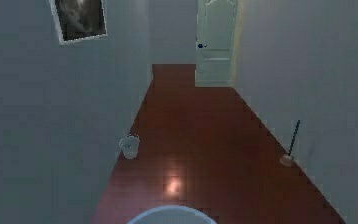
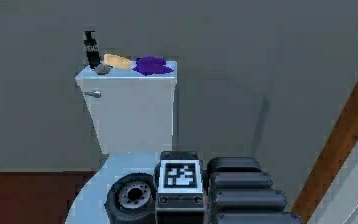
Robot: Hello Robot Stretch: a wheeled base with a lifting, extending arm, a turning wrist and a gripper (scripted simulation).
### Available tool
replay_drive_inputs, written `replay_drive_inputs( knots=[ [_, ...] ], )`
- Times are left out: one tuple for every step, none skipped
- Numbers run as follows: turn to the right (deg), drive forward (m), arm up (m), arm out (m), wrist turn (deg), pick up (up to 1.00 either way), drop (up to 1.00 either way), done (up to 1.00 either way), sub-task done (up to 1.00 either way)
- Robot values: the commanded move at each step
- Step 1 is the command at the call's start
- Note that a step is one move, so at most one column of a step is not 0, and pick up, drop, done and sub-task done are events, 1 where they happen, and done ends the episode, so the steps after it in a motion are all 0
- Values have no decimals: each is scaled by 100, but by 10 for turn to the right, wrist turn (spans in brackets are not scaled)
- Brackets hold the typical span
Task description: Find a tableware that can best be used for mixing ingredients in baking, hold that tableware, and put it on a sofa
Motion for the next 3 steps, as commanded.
replay_drive_inputs(
  knots=[
    [0, 100, 0, 0, 0, 0, 0, 0, 0],
    [0, 100, 0, 0, 0, 0, 0, 0, 0],
    [-270, 0, 0, 0, 0, 0, 0, 0, 0]
  ],
)
